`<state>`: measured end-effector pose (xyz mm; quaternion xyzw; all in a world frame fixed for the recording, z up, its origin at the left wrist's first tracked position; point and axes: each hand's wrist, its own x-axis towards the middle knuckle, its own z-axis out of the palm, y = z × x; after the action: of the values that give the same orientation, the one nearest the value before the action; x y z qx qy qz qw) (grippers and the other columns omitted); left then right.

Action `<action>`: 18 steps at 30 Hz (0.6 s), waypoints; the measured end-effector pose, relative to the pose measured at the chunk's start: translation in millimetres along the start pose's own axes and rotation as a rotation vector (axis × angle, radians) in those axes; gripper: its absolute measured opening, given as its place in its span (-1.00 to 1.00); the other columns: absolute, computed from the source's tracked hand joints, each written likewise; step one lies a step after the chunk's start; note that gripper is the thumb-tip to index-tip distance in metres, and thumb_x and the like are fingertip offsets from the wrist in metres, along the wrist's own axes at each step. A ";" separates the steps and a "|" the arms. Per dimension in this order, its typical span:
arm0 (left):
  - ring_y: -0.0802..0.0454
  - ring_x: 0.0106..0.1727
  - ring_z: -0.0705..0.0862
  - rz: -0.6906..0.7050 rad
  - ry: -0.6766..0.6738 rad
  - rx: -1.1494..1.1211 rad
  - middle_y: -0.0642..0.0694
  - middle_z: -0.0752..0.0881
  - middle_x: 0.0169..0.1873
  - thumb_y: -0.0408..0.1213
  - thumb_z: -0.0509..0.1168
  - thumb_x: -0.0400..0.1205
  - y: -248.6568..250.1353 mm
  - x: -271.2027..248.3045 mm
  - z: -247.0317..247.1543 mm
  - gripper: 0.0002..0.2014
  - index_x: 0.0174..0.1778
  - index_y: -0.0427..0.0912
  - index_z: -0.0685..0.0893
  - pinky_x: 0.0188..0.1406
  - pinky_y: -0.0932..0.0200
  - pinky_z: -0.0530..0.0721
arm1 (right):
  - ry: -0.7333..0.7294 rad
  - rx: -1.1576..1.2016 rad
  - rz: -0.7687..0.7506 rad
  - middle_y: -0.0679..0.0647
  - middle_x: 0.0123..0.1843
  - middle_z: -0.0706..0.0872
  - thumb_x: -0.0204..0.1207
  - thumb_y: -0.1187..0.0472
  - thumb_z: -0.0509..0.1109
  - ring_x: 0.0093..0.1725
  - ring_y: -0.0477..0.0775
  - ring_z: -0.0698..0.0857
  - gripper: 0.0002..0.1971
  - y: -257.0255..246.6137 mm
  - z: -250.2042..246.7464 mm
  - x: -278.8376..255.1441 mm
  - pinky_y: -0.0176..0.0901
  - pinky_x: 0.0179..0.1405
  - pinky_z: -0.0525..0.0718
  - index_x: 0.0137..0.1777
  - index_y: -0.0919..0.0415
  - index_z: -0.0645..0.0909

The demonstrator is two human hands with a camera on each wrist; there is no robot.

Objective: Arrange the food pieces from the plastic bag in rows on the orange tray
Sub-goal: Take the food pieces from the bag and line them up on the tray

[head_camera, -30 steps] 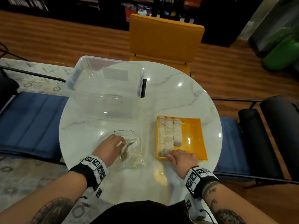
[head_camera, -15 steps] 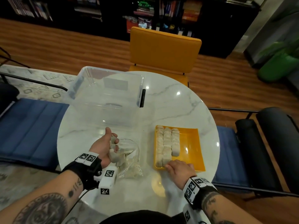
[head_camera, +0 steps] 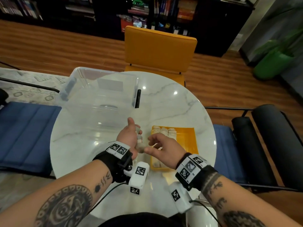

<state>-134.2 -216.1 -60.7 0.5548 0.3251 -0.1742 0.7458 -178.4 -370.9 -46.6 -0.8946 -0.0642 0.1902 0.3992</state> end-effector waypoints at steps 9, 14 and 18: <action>0.07 -0.46 0.53 -0.025 -0.073 -0.118 -0.05 0.71 -0.18 0.38 0.12 0.60 -3.1 0.9 16.1 -0.45 -0.16 -0.12 0.48 -0.48 0.22 0.56 | 0.055 0.096 0.072 -0.07 -0.35 0.79 0.52 -0.04 0.50 -0.27 -0.09 0.76 -0.76 14.4 -6.3 2.8 -0.20 -0.22 0.68 -0.30 -0.04 0.56; 0.08 -0.34 0.65 -0.047 -0.144 -0.148 -0.08 0.79 -0.08 -0.16 0.41 0.65 -4.2 -1.5 1.1 -0.83 0.03 -0.04 0.54 -0.63 0.38 0.48 | 0.175 0.318 0.143 0.06 -0.32 0.81 0.58 0.14 0.49 -0.31 -0.03 0.80 -0.80 38.7 -16.6 -14.0 -0.24 -0.33 0.63 -0.17 0.23 0.60; 0.10 -0.49 0.51 0.098 -0.250 0.239 -0.09 0.67 -0.25 -0.15 0.43 0.63 -18.8 -2.5 0.7 -0.85 0.06 -0.09 0.72 -0.61 0.31 0.33 | 0.298 0.426 0.198 -0.03 -0.33 0.76 0.61 0.22 0.45 -0.40 -0.28 0.72 -0.82 47.3 -27.2 -24.2 -0.43 -0.42 0.57 -0.20 0.23 0.59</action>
<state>-147.4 -223.1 -72.3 0.6288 0.1794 -0.2425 0.7167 -191.7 -427.9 -58.0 -0.8105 0.1242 0.1038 0.5629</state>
